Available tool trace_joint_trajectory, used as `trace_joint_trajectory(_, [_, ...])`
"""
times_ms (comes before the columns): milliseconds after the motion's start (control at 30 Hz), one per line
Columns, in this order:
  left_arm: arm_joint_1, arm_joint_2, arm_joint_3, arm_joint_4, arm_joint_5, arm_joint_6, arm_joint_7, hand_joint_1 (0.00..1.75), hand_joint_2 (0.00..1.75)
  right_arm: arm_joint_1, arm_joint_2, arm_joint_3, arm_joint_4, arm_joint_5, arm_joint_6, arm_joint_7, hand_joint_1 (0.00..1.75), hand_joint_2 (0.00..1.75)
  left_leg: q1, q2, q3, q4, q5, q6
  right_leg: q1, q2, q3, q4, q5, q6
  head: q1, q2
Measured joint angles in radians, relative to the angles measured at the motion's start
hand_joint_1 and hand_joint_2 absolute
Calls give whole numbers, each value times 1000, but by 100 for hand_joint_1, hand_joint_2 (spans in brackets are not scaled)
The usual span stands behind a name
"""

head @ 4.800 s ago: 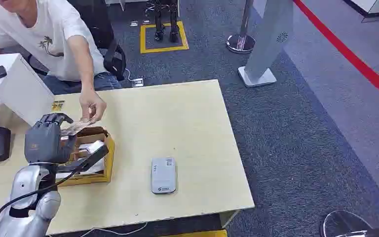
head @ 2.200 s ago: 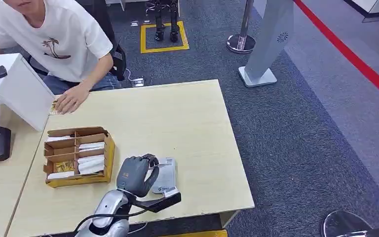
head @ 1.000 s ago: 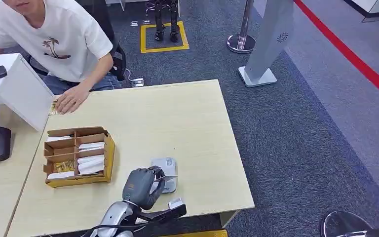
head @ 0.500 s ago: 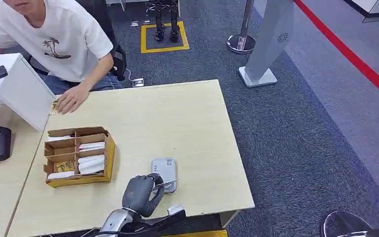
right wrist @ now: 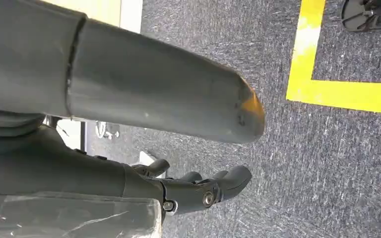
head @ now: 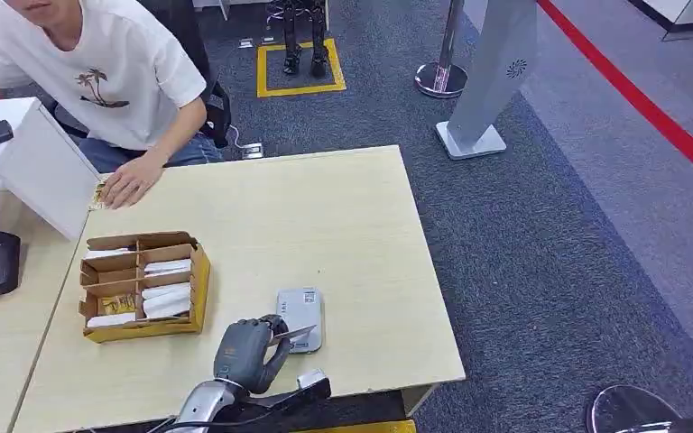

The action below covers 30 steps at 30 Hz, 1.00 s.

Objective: Pass the card to the sensor for recognition and then transmit it.

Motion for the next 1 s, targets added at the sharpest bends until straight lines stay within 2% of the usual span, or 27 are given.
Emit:
trace_joint_trajectory(100, [0, 16, 32, -29, -22, 42, 24, 175, 175, 0, 0, 0, 0, -1, 0, 0, 0, 175, 0, 0, 0, 0, 0, 0, 0, 0, 0, 0, 0, 0, 0, 0])
trace_joint_trajectory(233, [-3, 52, 131, -103, -32, 105, 36, 175, 175, 2, 0, 0, 0, -1, 0, 0, 0, 175, 1, 0, 0, 0, 0, 0, 0, 0, 0, 0, 0, 0, 0, 0])
trace_joint_trajectory(500, [-19, 103, 306, -193, -23, 141, 16, 175, 175, 3, 0, 0, 0, 6, 12, 0, 0, 175, 1, 0, 0, 0, 0, 0, 1, 0, 0, 0, 0, 0, 0, 0])
trace_joint_trajectory(833, [-117, 169, 482, -189, 26, 150, -8, 175, 175, 2, -1, 0, 0, 21, 17, 1, 0, 175, 1, 0, 0, 0, 1, -1, 1, 0, 0, 1, 0, 0, 0, 0])
trace_joint_trajectory(1000, [-170, 193, 521, -156, 10, 145, -11, 175, 175, 0, -2, 0, 0, 27, 20, 2, 0, 175, 1, 0, 0, 0, 1, -1, 2, 0, 0, 1, 0, 0, 0, 0])
